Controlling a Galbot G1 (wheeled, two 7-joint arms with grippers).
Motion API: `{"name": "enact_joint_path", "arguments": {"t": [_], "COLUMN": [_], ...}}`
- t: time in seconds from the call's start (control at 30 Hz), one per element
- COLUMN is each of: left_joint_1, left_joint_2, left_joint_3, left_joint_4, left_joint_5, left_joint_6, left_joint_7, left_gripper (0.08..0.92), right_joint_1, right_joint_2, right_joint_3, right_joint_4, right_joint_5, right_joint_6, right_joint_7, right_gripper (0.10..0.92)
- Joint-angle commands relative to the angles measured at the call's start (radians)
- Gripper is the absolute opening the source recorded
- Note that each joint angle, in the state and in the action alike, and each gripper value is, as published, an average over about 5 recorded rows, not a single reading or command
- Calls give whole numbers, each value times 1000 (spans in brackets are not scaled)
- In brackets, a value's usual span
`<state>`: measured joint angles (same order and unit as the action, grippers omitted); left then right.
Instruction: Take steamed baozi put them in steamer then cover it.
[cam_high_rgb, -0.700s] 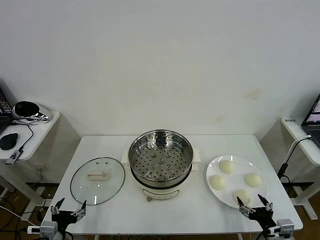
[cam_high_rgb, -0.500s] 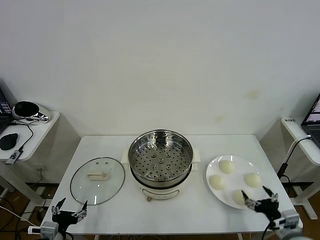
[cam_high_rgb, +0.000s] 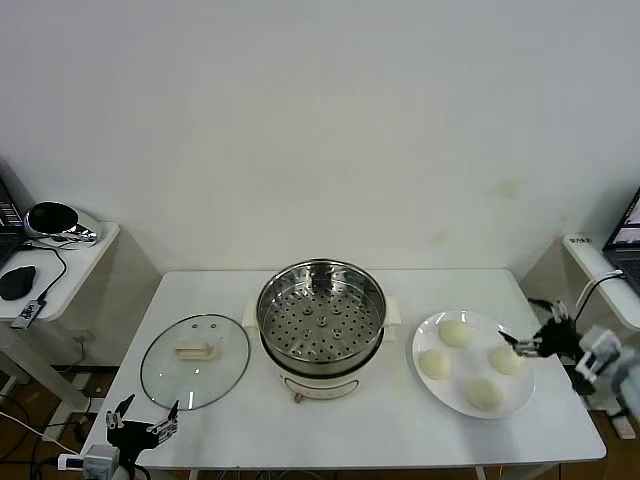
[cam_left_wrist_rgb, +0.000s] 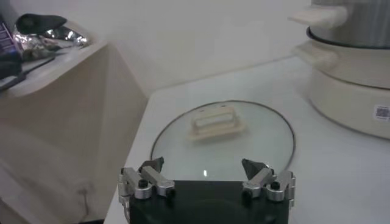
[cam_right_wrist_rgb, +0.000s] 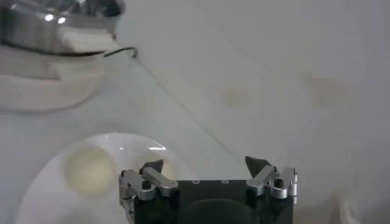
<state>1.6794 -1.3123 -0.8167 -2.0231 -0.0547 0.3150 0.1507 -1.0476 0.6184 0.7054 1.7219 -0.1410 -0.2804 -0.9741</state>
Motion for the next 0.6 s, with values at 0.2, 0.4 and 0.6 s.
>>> {"name": "enact_joint_path", "arguments": {"t": [0.2, 0.4, 0.6], "left_joint_1": [0, 17, 28], "left_joint_2": [-3, -8, -25], "left_joint_3": [-1, -5, -3], "left_joint_4": [-38, -43, -48], "left_joint_5": [12, 13, 11], "left_joint_6": [1, 0, 2], "left_joint_7": [11, 9, 5], "left_gripper": [823, 823, 823], "right_joint_1": [805, 920, 935], "right_joint_2": [-157, -4, 153], "right_joint_3": [-831, -1027, -1045], "right_joint_4": [-310, -443, -611], "right_joint_5": [-237, -273, -361], "right_joint_6": [135, 240, 354], "right_joint_7": [-346, -340, -341], "right_gripper": [823, 823, 823]}}
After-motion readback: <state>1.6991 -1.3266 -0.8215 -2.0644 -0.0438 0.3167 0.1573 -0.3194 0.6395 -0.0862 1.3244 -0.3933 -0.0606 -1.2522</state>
